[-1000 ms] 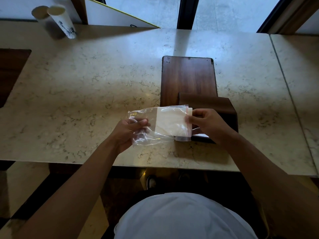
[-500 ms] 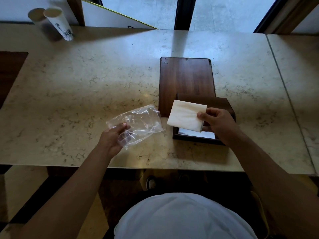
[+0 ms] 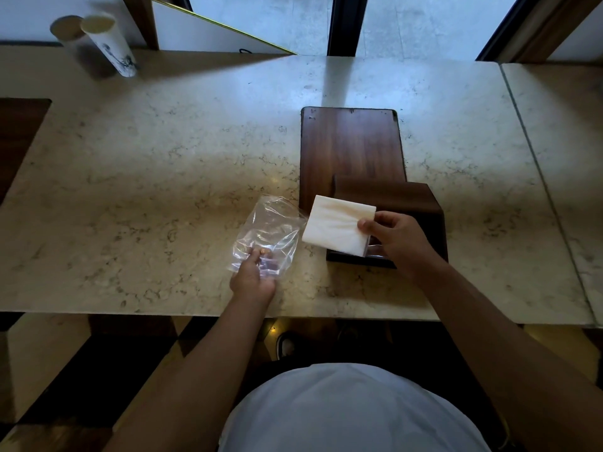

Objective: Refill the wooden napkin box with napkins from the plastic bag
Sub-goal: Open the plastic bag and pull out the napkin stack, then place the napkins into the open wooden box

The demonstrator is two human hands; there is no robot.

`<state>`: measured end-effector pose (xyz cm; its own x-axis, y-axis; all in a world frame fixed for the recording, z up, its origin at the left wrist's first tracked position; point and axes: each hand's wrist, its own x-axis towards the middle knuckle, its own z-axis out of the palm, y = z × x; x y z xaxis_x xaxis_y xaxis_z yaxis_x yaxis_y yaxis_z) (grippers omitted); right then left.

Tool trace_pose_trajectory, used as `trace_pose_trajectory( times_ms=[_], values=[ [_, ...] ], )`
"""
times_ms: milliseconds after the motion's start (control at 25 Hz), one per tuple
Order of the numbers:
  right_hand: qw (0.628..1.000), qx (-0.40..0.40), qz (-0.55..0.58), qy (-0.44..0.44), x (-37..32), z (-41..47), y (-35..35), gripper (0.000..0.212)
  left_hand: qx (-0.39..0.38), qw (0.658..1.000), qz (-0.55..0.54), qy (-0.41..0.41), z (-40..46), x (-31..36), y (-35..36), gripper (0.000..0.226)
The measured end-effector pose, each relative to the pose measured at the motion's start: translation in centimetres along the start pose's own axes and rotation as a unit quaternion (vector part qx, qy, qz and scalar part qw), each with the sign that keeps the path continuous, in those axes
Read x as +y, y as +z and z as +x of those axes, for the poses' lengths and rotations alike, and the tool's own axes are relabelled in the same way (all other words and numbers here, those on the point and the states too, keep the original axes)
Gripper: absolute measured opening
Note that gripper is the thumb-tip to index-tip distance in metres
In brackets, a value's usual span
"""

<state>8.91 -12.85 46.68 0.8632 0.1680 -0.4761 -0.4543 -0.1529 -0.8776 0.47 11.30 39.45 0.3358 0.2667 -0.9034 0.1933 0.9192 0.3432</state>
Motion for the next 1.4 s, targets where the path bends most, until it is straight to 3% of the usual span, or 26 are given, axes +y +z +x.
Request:
trace_pose_trajectory(
  times_ms=[280,520,680,920,1040,1240,1400],
  values=[
    [1.0,-0.015,-0.007,0.005,0.7,-0.6,1.0,0.028,-0.002,0.998,0.06,-0.027,-0.8,-2.3,-1.0,0.02],
    [1.0,-0.011,-0.025,0.003,1.1,-0.7,1.3,0.032,-0.031,0.972,0.198,-0.119,-2.0,-2.2,-3.2,0.039],
    [1.0,-0.019,-0.024,0.002,0.8,-1.0,1.5,0.031,-0.149,0.916,0.335,-0.162,-3.2,-0.2,-2.2,0.067],
    [0.997,-0.07,-0.022,0.001,0.1,-1.9,1.8,0.028,-0.29,0.899,0.305,-0.12,-4.3,2.6,2.5,0.099],
    [0.993,-0.116,-0.019,0.006,0.4,-2.3,1.8,0.023,-0.379,0.864,0.297,-0.147,-4.8,3.7,3.6,0.089],
    [0.993,-0.112,-0.01,0.02,1.4,-2.6,1.2,0.011,-0.414,0.827,0.372,-0.077,-4.7,3.4,4.2,0.053],
    [0.996,-0.077,-0.009,0.05,2.3,-2.2,-0.8,0.025,-0.352,0.821,0.45,-0.007,-4.7,1.9,6.0,0.035]
  ],
)
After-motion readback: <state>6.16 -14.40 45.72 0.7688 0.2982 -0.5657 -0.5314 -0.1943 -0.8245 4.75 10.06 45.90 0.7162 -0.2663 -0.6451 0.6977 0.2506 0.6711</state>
